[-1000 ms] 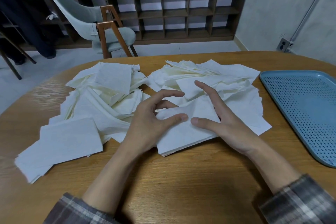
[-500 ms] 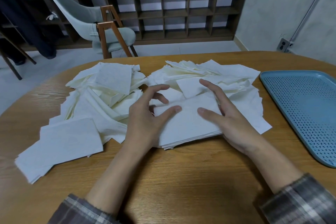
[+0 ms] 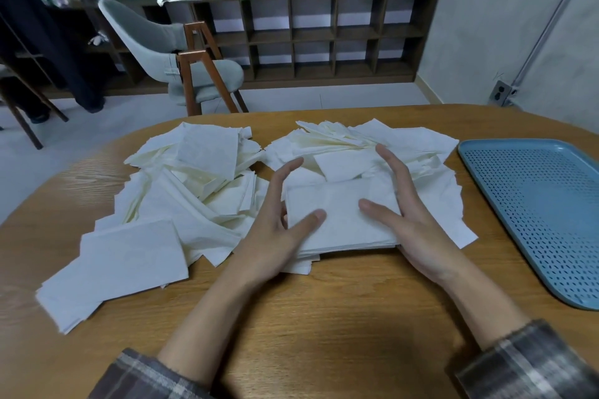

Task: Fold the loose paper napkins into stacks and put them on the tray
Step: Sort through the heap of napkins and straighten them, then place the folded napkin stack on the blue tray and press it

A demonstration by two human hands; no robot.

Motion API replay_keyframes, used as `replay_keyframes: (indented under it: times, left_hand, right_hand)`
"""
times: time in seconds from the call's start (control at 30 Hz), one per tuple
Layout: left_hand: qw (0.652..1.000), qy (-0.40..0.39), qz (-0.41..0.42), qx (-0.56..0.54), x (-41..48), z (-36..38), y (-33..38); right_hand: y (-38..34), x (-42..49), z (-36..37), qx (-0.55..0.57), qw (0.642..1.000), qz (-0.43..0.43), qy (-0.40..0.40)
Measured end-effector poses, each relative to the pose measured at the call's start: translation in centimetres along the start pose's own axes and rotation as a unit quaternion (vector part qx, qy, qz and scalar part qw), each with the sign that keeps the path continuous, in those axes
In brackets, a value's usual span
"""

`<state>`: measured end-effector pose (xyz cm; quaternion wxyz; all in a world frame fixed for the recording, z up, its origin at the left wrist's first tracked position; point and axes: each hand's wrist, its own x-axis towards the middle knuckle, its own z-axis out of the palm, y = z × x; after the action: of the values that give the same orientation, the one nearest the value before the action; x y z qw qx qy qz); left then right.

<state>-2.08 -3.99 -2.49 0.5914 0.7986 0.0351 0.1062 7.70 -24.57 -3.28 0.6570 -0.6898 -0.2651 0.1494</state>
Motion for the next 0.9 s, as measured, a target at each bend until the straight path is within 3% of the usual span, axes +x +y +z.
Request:
replay_keyframes:
  times: [0.2, 0.33, 0.57, 0.77, 0.9]
  left_hand:
    - [1.000, -0.001, 0.018, 0.026, -0.3, -0.1, -0.7]
    - [0.997, -0.008, 0.051, 0.052, -0.6, 0.2, -0.5]
    - [1.000, 0.001, 0.003, 0.019, -2.0, 1.4, 0.2]
    - [0.998, 0.032, 0.043, 0.035, -1.8, 3.1, 1.1]
    - [0.998, 0.010, 0.062, 0.032, -1.0, 4.6, 2.3]
  right_hand:
    - [-0.2, -1.4, -0.3, -0.083, 0.995, -0.007, -0.059]
    - [0.4, -2.1, 0.0, -0.117, 0.993, -0.002, -0.023]
    - [0.6, -3.0, -0.7, -0.133, 0.991, -0.014, -0.007]
    - [-0.4, -3.5, -1.9, -0.134, 0.990, -0.030, 0.008]
    - [-1.9, -4.1, -4.3, -0.135, 0.991, -0.016, 0.005]
